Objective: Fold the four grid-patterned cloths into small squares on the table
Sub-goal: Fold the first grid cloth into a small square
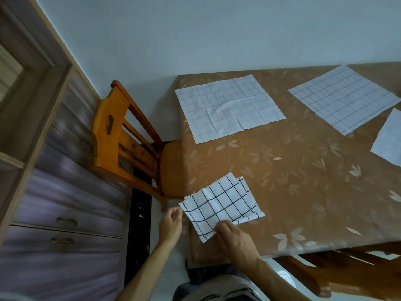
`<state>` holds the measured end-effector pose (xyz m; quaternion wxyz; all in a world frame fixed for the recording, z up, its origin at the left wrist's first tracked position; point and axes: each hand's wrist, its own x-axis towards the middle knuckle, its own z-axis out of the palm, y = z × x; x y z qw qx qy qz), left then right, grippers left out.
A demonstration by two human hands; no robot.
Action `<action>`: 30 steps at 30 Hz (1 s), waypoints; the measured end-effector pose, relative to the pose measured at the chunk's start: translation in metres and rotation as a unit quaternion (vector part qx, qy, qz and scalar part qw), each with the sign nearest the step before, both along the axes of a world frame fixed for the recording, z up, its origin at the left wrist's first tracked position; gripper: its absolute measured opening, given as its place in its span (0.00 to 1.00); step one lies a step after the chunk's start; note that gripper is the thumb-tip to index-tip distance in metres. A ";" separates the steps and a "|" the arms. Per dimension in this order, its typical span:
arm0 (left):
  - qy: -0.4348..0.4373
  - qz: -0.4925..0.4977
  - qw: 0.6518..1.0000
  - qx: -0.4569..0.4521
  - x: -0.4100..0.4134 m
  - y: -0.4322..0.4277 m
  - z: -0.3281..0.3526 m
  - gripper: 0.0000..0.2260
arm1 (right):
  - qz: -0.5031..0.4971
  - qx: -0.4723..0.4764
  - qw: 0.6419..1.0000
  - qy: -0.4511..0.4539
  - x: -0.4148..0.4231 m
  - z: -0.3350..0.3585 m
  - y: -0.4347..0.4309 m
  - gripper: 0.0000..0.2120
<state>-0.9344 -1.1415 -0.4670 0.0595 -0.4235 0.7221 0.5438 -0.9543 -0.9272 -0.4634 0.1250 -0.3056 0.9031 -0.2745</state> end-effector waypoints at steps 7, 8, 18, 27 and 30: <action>0.018 0.157 0.959 0.236 -0.013 -0.015 0.004 0.14 | 0.058 -0.111 0.992 -0.008 -0.009 0.010 -0.003 0.09; 0.029 0.161 0.953 0.254 -0.013 -0.017 0.006 0.13 | 0.064 -0.119 0.991 -0.007 -0.009 0.010 -0.004 0.09; 0.041 0.139 0.965 0.220 0.000 -0.033 0.010 0.15 | 0.050 -0.061 0.996 0.050 -0.007 0.004 0.000 0.11; 0.018 0.100 0.965 0.243 0.021 -0.046 0.010 0.10 | 0.009 -0.017 0.995 0.101 -0.025 0.002 0.002 0.07; 0.005 0.062 0.968 0.241 0.028 -0.046 0.016 0.08 | 0.003 0.000 0.994 0.112 -0.031 0.002 0.001 0.06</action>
